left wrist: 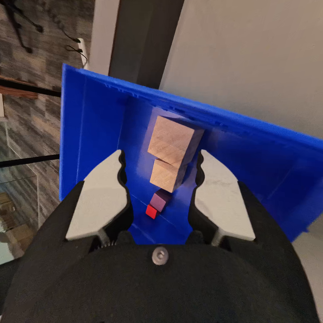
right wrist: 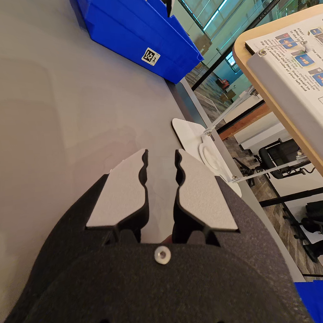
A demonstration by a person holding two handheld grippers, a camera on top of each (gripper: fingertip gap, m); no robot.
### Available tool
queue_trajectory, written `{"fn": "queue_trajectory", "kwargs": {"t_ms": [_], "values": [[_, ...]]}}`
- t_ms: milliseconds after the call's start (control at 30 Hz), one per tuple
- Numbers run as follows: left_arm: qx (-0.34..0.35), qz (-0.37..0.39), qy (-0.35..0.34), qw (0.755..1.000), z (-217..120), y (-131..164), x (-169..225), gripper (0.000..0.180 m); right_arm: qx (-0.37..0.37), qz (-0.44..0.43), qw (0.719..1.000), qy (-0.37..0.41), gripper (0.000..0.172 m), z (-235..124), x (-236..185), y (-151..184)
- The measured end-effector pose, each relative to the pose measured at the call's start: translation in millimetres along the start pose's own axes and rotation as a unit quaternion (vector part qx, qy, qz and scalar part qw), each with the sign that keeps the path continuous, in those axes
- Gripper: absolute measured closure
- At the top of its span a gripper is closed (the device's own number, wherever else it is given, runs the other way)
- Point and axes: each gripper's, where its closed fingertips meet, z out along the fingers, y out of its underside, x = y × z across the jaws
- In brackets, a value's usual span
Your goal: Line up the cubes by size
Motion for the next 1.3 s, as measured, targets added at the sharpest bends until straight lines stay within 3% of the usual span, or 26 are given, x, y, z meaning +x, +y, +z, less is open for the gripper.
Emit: {"fn": "queue_trajectory", "kwargs": {"t_ms": [133,333,667,833,1067,1200,1300], "values": [[-0.046,0.044,0.045,0.997,24.6,12.1,3.2,0.103,0.0,-0.002,1.0,-0.002,0.143,0.3,-0.9,0.1],[-0.06,0.06,0.1,0.991,47.2,15.7,12.9,0.108,-0.001,-0.007,1.0,-0.004,0.143,0.5,-2.3,0.1],[-0.06,0.062,0.105,0.991,51.6,17.7,15.5,0.115,0.0,-0.008,1.0,-0.003,0.143,0.3,-2.6,0.1],[-0.023,0.034,0.035,0.999,25.2,12.2,-7.3,0.116,0.001,-0.005,1.0,-0.001,0.143,0.0,-1.2,0.0],[0.042,-0.011,-0.059,0.997,-40.5,6.1,-21.7,0.116,0.017,0.016,1.0,0.008,0.141,-3.3,5.0,-3.2],[0.136,-0.031,-0.107,0.984,-92.7,-33.1,-14.5,0.116,0.053,0.049,0.997,0.01,0.14,-5.8,12.7,-12.1],[0.222,-0.032,-0.123,0.967,-127.7,-81.6,4.1,0.117,0.112,0.099,0.989,-0.005,0.138,-10.5,19.6,-31.2]]}}
